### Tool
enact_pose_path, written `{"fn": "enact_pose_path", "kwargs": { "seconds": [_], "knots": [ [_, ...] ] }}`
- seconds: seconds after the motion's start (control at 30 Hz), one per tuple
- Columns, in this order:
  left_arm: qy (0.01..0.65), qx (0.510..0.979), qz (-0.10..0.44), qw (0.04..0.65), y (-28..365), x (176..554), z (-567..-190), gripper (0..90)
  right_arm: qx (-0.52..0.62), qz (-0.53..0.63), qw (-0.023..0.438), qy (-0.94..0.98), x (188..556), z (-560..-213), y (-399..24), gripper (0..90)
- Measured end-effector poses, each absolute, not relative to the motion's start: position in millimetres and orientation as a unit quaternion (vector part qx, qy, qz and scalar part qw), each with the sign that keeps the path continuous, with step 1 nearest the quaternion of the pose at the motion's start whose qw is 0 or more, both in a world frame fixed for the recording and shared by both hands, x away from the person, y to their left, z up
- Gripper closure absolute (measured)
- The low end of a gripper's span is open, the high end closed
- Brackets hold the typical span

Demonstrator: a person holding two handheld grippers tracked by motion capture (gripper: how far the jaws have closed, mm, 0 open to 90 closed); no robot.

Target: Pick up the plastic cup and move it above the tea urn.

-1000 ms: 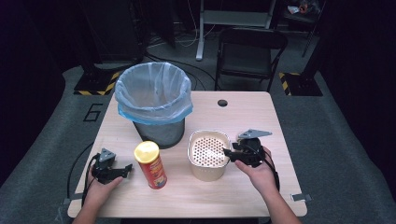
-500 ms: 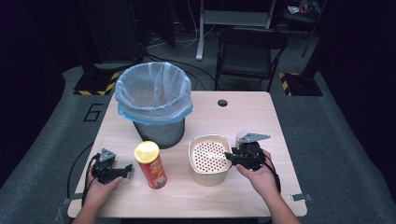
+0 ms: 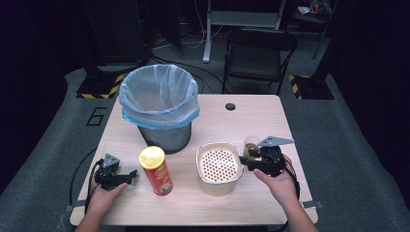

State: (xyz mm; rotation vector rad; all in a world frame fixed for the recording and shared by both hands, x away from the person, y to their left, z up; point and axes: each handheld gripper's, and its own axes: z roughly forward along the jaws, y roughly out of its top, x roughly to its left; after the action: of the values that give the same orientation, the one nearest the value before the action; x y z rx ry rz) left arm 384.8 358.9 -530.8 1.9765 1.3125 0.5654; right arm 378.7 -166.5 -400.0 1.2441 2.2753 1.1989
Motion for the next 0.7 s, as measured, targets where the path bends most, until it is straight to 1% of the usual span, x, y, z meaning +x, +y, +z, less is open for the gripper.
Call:
{"fn": "enact_pose_path", "kwargs": {
  "seconds": [0.03, 0.07, 0.17, 0.27, 0.3, 0.33, 0.47, 0.53, 0.57, 0.63, 0.7],
  "knots": [
    [0.505, 0.761, 0.218, 0.344, 358.9, 384.8, -530.8, 13.2, 0.436, 0.417, 0.147, 0.784, 380.3, -399.6, -170.7, 45.6],
    [0.505, 0.761, 0.218, 0.344, 358.9, 384.8, -530.8, 13.3, 0.444, 0.414, 0.163, 0.778, 383.2, -400.1, -177.1, 41.8],
    [0.505, 0.761, 0.218, 0.344, 358.9, 384.8, -530.8, 13.2, 0.456, 0.407, 0.176, 0.772, 386.6, -403.1, -183.3, 39.7],
    [0.505, 0.761, 0.218, 0.344, 358.9, 384.8, -530.8, 13.3, 0.47, 0.393, 0.205, 0.764, 394.1, -413.3, -192.6, 31.8],
    [0.505, 0.761, 0.218, 0.344, 358.9, 384.8, -530.8, 13.3, 0.47, 0.393, 0.205, 0.764, 394.1, -413.3, -192.6, 31.8],
    [0.505, 0.761, 0.218, 0.344, 358.9, 384.8, -530.8, 13.3, 0.475, 0.392, 0.211, 0.759, 398.5, -420.2, -195.7, 28.9],
    [0.505, 0.761, 0.218, 0.344, 358.9, 384.8, -530.8, 13.2, 0.484, 0.38, 0.223, 0.756, 407.6, -434.9, -197.5, 26.6],
    [0.505, 0.761, 0.218, 0.344, 358.9, 384.8, -530.8, 13.3, 0.486, 0.375, 0.224, 0.757, 411.5, -440.2, -197.0, 23.1],
    [0.505, 0.761, 0.218, 0.344, 358.9, 384.8, -530.8, 13.2, 0.486, 0.375, 0.224, 0.757, 411.5, -440.2, -197.0, 23.1],
    [0.505, 0.761, 0.218, 0.344, 358.9, 384.8, -530.8, 13.2, 0.485, 0.372, 0.225, 0.759, 417.0, -447.1, -194.6, 20.1],
    [0.505, 0.761, 0.217, 0.344, 358.9, 384.8, -530.8, 13.2, 0.482, 0.361, 0.234, 0.763, 421.1, -451.0, -190.1, 19.4]
  ]
}}
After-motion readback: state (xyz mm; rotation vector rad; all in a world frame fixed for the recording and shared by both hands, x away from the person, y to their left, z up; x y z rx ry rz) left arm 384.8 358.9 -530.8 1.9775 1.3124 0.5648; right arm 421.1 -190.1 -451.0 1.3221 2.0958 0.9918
